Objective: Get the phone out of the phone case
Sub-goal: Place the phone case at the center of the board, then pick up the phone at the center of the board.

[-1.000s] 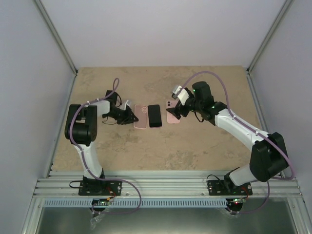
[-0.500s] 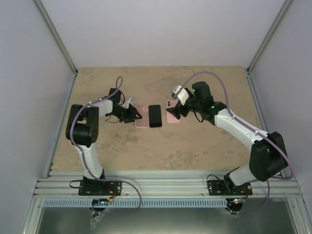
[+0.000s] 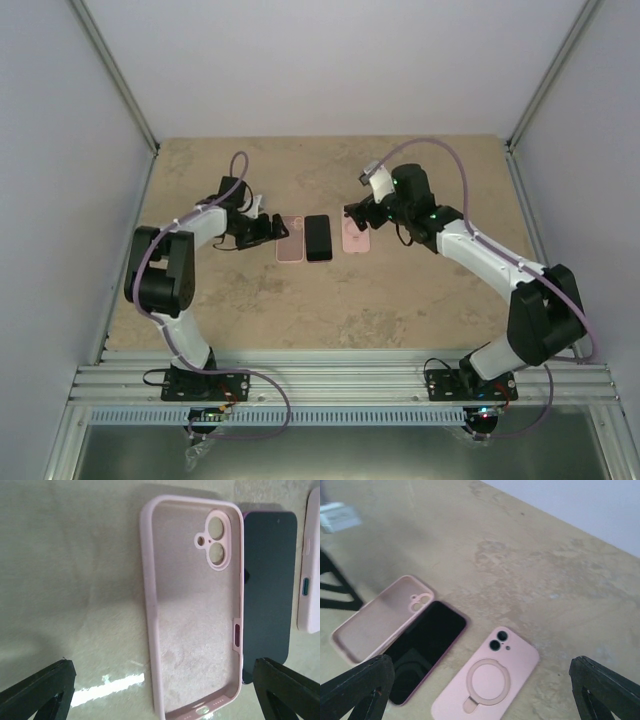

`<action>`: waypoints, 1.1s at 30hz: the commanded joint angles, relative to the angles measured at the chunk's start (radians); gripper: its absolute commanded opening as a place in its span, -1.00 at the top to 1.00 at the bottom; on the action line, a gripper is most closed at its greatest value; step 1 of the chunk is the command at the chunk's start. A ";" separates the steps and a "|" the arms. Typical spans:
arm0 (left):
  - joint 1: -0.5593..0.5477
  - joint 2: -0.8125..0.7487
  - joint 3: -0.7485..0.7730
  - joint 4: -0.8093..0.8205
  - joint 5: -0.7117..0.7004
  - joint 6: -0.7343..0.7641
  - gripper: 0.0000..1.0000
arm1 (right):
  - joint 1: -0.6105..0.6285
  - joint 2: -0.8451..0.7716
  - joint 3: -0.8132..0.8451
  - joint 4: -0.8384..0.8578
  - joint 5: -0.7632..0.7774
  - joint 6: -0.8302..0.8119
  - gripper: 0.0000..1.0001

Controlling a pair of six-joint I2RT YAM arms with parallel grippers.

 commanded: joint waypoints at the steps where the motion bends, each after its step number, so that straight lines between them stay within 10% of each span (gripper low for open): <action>1: -0.004 -0.128 -0.026 -0.002 -0.154 -0.027 -0.99 | -0.004 0.069 0.091 -0.069 0.173 0.181 -0.95; 21: -0.003 -0.626 -0.148 0.076 -0.595 0.061 -0.99 | 0.116 0.335 0.329 -0.398 0.339 0.420 -0.95; 33: -0.003 -0.642 -0.158 0.082 -0.590 0.050 -0.99 | 0.129 0.462 0.333 -0.421 0.298 0.496 -0.95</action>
